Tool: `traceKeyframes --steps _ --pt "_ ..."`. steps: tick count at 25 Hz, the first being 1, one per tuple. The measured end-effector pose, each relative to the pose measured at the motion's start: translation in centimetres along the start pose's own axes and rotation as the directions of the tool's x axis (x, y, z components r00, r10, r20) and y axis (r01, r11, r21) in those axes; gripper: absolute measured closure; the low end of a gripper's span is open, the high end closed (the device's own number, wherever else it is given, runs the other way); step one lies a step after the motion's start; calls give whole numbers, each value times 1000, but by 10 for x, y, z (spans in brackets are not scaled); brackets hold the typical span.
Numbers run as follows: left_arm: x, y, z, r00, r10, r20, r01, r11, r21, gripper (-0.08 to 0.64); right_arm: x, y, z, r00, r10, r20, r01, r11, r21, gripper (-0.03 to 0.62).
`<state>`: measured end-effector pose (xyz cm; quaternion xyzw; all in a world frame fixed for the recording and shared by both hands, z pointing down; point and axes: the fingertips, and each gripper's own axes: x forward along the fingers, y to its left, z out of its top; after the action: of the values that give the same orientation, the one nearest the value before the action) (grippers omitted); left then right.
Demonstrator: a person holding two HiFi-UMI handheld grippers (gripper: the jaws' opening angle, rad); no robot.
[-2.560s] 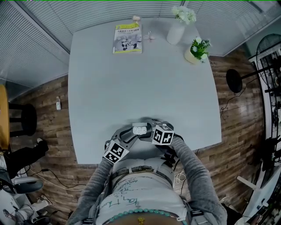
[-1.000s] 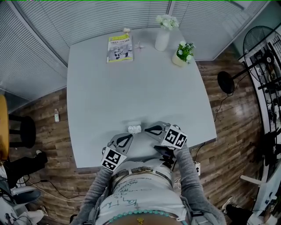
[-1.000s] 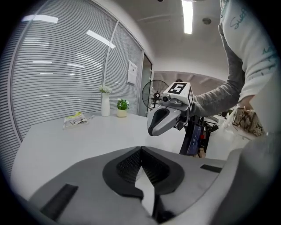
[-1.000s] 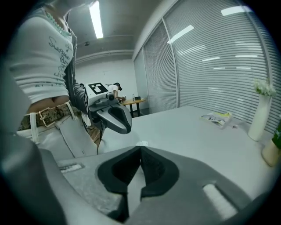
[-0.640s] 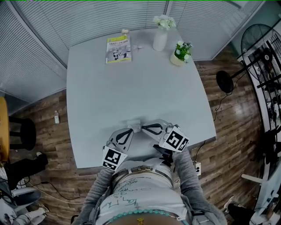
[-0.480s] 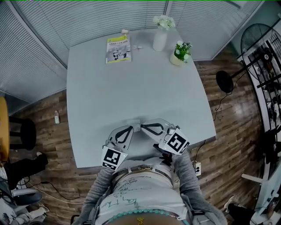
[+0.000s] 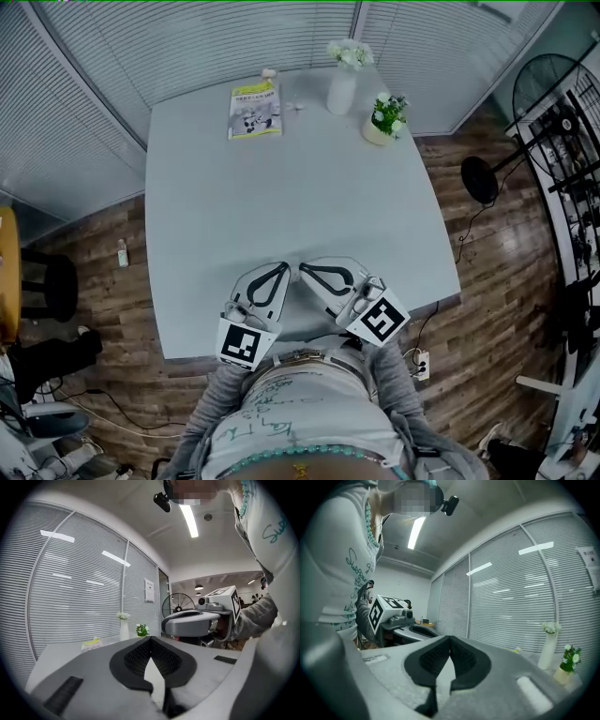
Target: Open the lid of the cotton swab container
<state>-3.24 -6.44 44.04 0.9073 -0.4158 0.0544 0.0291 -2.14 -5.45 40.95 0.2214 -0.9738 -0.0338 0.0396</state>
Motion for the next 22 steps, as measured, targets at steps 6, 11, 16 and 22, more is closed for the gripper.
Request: traceKeyframes --steps 6,11,16,22 --pt "0 1 9 1000 25 13 -25 1000 -9 561 2 1 2 1000 -1 4 1 999 41 591" --pt "-5 6 6 999 45 15 -45 999 -4 561 6 5 0 1000 26 -4 -26 1000 5 591" --pt "-7 6 9 999 52 15 -52 999 -4 561 5 6 -4 999 26 -27 -25 999 27 591" --pt "-4 6 8 998 59 15 -59 998 -8 561 5 -1 0 1000 14 -3 -14 999 35 591"
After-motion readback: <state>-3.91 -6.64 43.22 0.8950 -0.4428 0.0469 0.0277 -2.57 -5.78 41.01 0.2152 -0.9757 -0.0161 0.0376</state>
